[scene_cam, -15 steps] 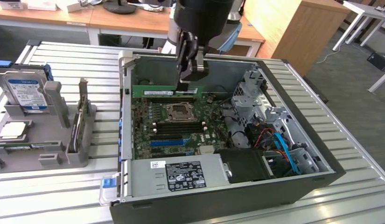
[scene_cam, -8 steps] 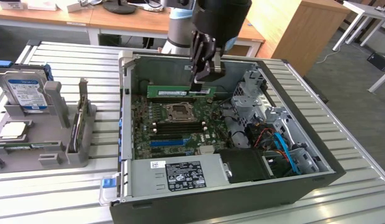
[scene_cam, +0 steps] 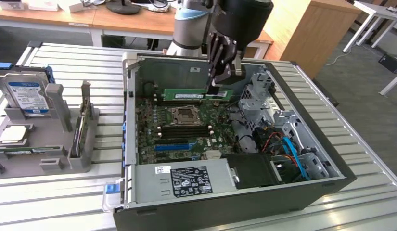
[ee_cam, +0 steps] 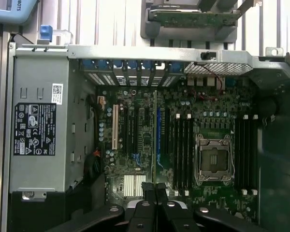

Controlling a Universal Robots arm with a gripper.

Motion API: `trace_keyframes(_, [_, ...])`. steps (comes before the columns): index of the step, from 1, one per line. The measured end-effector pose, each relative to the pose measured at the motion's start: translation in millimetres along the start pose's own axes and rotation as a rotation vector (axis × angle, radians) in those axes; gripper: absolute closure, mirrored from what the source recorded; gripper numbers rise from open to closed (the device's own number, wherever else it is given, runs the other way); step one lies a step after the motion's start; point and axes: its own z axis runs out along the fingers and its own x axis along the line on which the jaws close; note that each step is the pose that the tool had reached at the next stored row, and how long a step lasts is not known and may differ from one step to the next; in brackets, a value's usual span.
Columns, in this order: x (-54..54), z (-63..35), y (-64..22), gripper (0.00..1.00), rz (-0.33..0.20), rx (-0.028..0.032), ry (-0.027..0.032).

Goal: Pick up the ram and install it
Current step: 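Pick up the ram and move it above insertion slot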

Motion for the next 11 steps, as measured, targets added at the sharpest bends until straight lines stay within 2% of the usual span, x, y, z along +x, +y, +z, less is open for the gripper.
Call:
trace_keyframes(4, [0.0, -0.3, -8.1, 0.88, 0.0, 0.0, 0.0])
trace_keyframes(11, [-0.7, -0.3, -8.8, 0.88, 0.0, 0.0, -0.0001])
